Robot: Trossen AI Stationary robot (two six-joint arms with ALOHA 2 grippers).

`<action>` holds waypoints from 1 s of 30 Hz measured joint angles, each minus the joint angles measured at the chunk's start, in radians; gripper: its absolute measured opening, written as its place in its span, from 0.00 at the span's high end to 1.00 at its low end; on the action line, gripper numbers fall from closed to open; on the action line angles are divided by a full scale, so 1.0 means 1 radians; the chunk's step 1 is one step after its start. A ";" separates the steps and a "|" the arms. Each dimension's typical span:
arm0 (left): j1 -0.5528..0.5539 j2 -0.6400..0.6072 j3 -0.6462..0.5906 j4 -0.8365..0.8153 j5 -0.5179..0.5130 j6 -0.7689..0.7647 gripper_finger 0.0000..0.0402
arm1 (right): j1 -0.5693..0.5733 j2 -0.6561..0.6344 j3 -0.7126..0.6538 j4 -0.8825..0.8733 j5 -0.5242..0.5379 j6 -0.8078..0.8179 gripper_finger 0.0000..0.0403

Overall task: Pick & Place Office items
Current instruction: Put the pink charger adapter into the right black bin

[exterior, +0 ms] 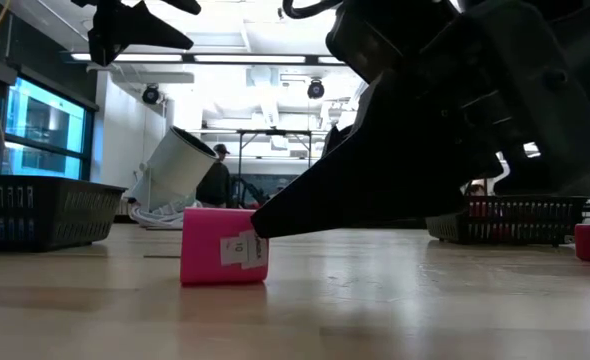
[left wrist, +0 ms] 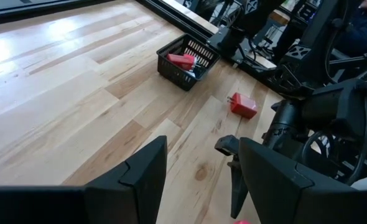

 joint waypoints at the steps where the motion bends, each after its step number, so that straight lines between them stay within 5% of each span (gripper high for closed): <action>1: 0.000 0.000 0.000 0.000 0.000 0.000 0.52 | 0.000 0.000 0.000 0.000 0.000 -0.002 0.42; 13: 0.000 0.000 0.000 0.006 0.000 0.000 0.52 | -0.022 0.072 0.065 0.003 -0.091 -0.040 0.42; 30: 0.000 0.000 0.000 0.033 0.000 0.000 0.52 | -0.046 0.072 0.065 0.015 -0.092 -0.047 0.42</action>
